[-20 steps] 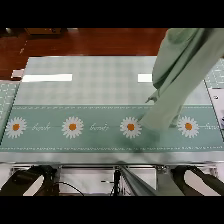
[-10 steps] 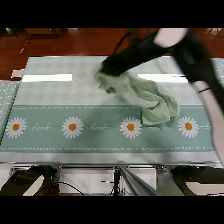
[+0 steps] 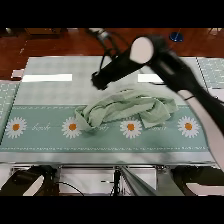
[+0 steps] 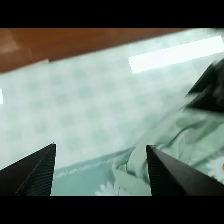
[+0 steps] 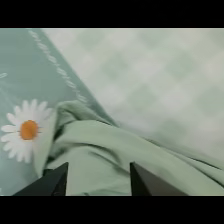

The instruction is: Fold the shirts.

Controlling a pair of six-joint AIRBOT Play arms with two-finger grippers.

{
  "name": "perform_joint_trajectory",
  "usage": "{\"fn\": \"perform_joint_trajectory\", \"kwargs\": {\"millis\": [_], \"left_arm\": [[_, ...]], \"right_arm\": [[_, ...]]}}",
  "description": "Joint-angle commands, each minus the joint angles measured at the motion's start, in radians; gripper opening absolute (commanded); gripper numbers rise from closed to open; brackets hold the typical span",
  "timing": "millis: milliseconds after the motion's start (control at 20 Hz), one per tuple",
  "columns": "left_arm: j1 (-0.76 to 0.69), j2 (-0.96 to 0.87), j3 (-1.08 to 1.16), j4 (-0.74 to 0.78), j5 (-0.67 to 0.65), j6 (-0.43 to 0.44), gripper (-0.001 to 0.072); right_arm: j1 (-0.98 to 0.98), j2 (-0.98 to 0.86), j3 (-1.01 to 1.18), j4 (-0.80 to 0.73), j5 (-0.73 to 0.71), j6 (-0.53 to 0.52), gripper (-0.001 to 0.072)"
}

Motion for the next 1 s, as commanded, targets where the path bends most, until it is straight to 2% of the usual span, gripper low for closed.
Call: {"fn": "perform_joint_trajectory", "kwargs": {"millis": [0, 50, 100, 150, 250, 350, 400, 450, 550, 700, 950], "left_arm": [[0.0, -0.027, -0.173, 0.01, 0.004, 0.06, 0.0648], [0.0, -0.037, -0.256, 0.01, 0.023, 0.091, 0.0605], [0.0, -0.048, -0.337, 0.01, 0.053, 0.107, 0.0603], [0.003, -0.061, -0.415, 0.006, 0.093, 0.109, 0.0603], [0.037, -0.093, -0.557, -0.105, 0.19, 0.144, 0.0603], [0.126, -0.141, -0.666, -0.303, 0.265, 0.185, 0.0604], [0.185, -0.171, -0.711, -0.388, 0.283, 0.21, 0.0642], [0.243, -0.203, -0.743, -0.447, 0.285, 0.218, 0.072], [0.37, -0.275, -0.789, -0.538, 0.257, 0.256, 0.072], [0.489, -0.381, -0.815, -0.612, 0.19, 0.29, 0.072], [0.443, -0.543, -0.822, -0.693, 0.179, 0.293, 0.072]], "right_arm": [[-0.18, 0.15, 0.001, -0.32, 0.162, 0.006, 0.0485], [-0.246, 0.187, 0.001, -0.394, 0.208, 0.006, 0.049], [-0.323, 0.219, 0.001, -0.459, 0.251, 0.005, 0.0559], [-0.406, 0.243, 0.001, -0.493, 0.281, -0.002, 0.0574], [-0.577, 0.266, 0.0, -0.475, 0.315, -0.021, 0.0575], [-0.748, 0.268, 0.0, -0.349, 0.325, -0.02, 0.0574], [-0.832, 0.267, -0.002, -0.272, 0.327, -0.021, 0.0575], [-0.906, 0.267, -0.009, -0.201, 0.321, -0.021, 0.0575], [-1.018, 0.267, -0.045, -0.088, 0.302, -0.021, 0.0575], [-1.093, 0.266, -0.141, -0.031, 0.259, -0.026, 0.0574], [-1.094, 0.266, -0.35, -0.021, 0.216, -0.06, 0.0574]]}}
